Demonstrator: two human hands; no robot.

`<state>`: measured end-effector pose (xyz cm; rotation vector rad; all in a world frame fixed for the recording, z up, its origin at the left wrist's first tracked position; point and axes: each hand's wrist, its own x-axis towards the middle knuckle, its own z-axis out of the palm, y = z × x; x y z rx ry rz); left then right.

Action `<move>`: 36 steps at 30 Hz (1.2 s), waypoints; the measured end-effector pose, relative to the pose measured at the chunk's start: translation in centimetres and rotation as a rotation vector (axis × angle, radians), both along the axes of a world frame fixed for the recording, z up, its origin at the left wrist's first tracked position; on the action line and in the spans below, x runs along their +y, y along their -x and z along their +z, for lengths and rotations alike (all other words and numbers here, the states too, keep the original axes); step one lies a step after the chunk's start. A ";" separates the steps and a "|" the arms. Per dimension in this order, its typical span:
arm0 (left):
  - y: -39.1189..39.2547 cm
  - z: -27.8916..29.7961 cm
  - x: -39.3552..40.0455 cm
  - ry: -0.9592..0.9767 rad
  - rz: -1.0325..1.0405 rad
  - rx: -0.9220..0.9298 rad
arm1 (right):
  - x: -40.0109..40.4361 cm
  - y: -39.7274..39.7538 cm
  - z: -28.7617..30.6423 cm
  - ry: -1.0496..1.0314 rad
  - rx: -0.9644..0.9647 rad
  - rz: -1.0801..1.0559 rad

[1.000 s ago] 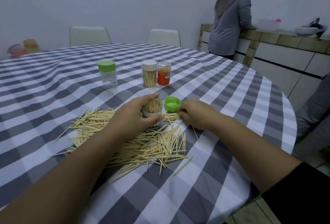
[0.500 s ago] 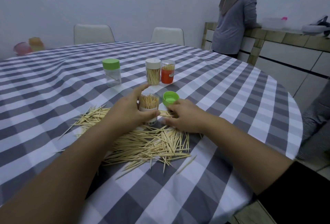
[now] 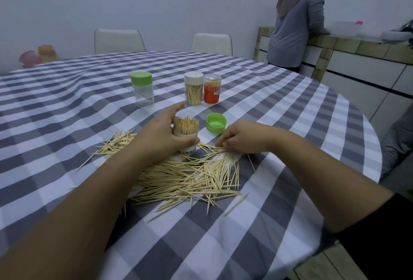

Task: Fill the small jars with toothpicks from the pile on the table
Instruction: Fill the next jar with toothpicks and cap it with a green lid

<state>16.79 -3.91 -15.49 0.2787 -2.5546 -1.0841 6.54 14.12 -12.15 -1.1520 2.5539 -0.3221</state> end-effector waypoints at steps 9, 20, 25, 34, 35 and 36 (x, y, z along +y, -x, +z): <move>-0.1 0.2 0.4 0.033 0.010 -0.017 | 0.5 -1.1 -0.1 -0.326 0.197 0.156; -0.2 0.4 0.9 0.038 0.003 -0.009 | 0.3 -1.8 -2.7 -0.189 0.549 0.115; -0.2 0.4 0.9 0.046 0.000 -0.008 | 0.7 -2.5 -2.7 -0.155 0.632 0.125; -0.3 0.4 0.9 0.053 -0.014 -0.010 | 1.3 -1.5 -1.5 -0.102 0.565 0.010; -0.3 0.4 0.9 0.059 -0.012 -0.012 | 1.2 -1.4 -1.4 -0.076 0.528 -0.017; -0.3 0.4 0.9 0.060 -0.009 -0.012 | 1.2 -1.1 -1.2 -0.040 0.479 -0.042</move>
